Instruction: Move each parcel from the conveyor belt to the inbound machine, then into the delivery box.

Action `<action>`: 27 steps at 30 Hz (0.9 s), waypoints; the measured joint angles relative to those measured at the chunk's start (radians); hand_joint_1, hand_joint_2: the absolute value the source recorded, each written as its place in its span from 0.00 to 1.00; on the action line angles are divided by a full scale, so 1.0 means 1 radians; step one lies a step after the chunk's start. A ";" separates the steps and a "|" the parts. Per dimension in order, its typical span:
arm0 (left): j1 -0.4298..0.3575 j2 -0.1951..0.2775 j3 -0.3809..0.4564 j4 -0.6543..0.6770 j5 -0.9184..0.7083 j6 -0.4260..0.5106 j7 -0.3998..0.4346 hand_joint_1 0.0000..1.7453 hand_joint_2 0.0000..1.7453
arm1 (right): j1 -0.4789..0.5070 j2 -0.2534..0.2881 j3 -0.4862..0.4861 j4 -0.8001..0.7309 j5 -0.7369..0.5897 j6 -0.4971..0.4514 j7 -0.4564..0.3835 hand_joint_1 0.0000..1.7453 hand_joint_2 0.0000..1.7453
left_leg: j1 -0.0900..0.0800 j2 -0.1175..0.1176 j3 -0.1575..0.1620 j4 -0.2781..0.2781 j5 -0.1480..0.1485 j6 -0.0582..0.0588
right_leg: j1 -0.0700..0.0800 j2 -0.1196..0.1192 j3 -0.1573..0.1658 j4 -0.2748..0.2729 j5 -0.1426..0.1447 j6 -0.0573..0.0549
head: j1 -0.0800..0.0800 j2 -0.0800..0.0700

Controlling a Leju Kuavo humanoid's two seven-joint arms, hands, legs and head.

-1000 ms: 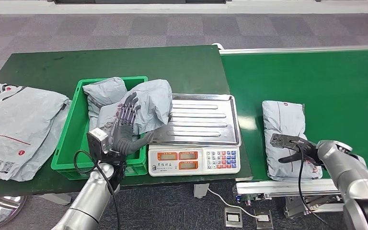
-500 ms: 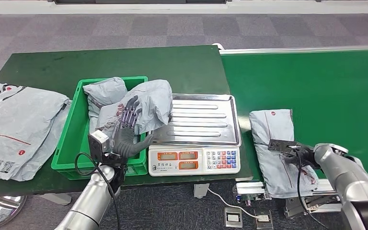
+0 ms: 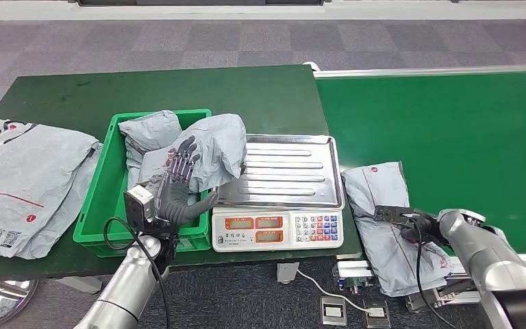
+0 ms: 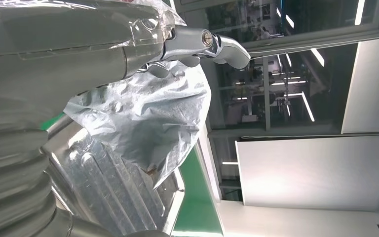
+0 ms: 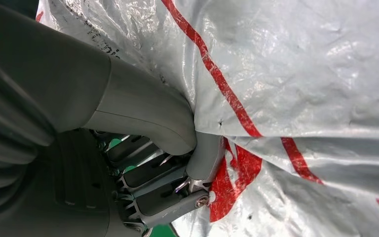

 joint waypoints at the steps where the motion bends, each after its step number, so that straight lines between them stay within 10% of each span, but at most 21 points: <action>1: 0.000 0.001 0.000 0.000 0.000 0.000 0.000 0.00 1.00 | 0.000 0.002 0.002 0.000 0.000 0.003 -0.003 1.00 1.00 | 0.000 0.000 0.000 0.000 0.000 0.000 | 0.000 0.000 0.000 0.000 0.000 0.000 | 0.000 0.000; 6: -0.001 0.002 0.000 0.000 0.001 0.001 0.000 0.00 1.00 | 0.000 0.010 0.006 0.000 0.000 0.006 -0.008 1.00 1.00 | 0.000 0.000 0.000 0.000 0.000 0.000 | 0.000 0.000 0.000 0.000 0.000 0.000 | 0.000 0.000; 10: 0.000 0.006 0.003 0.000 0.006 0.006 0.000 0.00 1.00 | -0.003 0.022 0.010 -0.001 -0.012 -0.088 -0.030 0.01 1.00 | 0.000 0.000 -0.001 0.000 0.000 0.000 | 0.000 0.000 0.000 0.001 0.000 0.000 | 0.000 0.000; 18: 0.058 0.011 0.049 -0.063 0.014 0.016 0.000 0.00 1.00 | -0.002 0.099 -0.109 -0.195 -0.219 -0.966 -0.275 0.00 1.00 | 0.001 -0.001 0.000 0.000 0.001 -0.001 | 0.001 -0.001 -0.001 0.001 0.000 -0.001 | 0.000 0.000; 27: 0.052 0.005 0.052 -0.062 0.013 0.004 0.000 0.00 1.00 | 0.176 0.193 -0.307 -0.646 -0.197 -1.249 -0.505 0.00 1.00 | 0.001 -0.003 0.000 0.000 0.001 -0.001 | 0.001 -0.004 0.000 0.001 -0.001 -0.002 | 0.000 0.000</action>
